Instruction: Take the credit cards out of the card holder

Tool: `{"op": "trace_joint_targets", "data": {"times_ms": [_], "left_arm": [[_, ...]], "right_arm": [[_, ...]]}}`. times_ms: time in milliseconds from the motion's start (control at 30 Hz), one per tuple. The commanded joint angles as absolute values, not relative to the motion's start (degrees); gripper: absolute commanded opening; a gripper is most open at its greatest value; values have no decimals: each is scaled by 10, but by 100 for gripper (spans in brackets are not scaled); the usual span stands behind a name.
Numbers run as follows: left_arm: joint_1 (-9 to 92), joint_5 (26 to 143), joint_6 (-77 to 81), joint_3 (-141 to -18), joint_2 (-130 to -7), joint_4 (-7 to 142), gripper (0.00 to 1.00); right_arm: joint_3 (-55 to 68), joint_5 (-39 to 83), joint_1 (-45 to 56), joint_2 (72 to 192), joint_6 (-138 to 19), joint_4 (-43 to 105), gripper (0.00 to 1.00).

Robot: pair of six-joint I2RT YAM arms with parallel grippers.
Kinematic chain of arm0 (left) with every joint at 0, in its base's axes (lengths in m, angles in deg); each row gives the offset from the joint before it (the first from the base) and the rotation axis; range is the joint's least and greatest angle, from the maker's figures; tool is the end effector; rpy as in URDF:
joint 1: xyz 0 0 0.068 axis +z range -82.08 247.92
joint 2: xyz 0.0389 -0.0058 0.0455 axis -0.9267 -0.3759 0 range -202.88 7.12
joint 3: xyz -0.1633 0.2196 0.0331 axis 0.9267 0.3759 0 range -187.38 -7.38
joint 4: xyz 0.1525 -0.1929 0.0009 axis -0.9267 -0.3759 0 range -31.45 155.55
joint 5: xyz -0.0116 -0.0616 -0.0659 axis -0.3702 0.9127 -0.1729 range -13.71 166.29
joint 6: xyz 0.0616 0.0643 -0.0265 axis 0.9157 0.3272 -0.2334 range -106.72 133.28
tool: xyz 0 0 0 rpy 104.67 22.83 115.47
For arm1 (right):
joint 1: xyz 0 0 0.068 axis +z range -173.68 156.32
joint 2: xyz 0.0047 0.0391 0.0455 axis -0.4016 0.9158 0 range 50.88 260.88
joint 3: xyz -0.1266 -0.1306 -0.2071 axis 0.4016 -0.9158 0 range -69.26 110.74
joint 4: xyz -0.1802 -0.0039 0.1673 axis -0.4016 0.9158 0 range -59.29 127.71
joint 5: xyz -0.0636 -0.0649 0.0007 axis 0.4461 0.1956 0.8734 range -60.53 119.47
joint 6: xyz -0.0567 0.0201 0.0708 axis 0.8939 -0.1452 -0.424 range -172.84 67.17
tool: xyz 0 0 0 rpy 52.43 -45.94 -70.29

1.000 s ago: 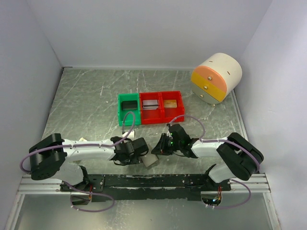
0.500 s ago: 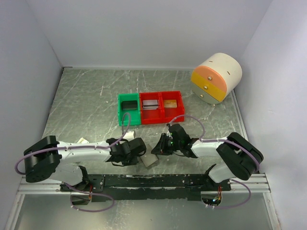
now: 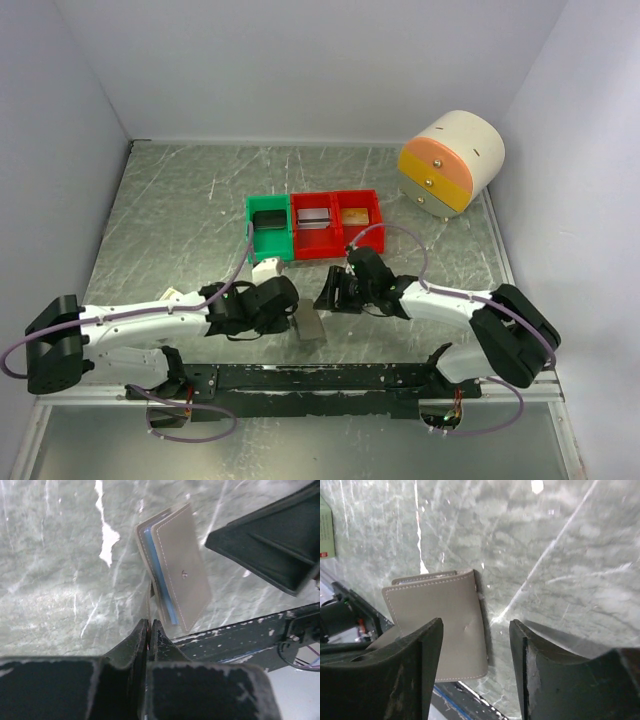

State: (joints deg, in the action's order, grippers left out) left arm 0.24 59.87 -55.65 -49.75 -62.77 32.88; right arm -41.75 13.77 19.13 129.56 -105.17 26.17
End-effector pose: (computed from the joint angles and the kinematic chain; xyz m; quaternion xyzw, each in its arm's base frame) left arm 0.1112 -0.2086 0.1781 -0.0471 0.9560 -0.1856 0.2223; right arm 0.1779 0.1958 0.1227 0.0262 0.9215 0.3558 0.1533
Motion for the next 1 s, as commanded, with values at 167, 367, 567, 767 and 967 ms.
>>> {"op": "trace_joint_targets", "data": {"times_ms": [167,367,567,767,967], "left_arm": [[5,575,-465,-569,-627,336,7],[5,576,-438,-602,-647,337,7],[5,584,-420,-610,-649,355,7],[5,632,-363,-646,-685,385,7],[5,685,-336,-716,-749,373,7]], "right_arm": [[-327,129,190,1272,-910,399,59],[-343,65,192,1275,-944,323,67],[-337,120,192,1270,-949,372,67],[-330,343,182,1223,-1004,513,71],[-393,315,79,1148,-1004,523,74]]}}
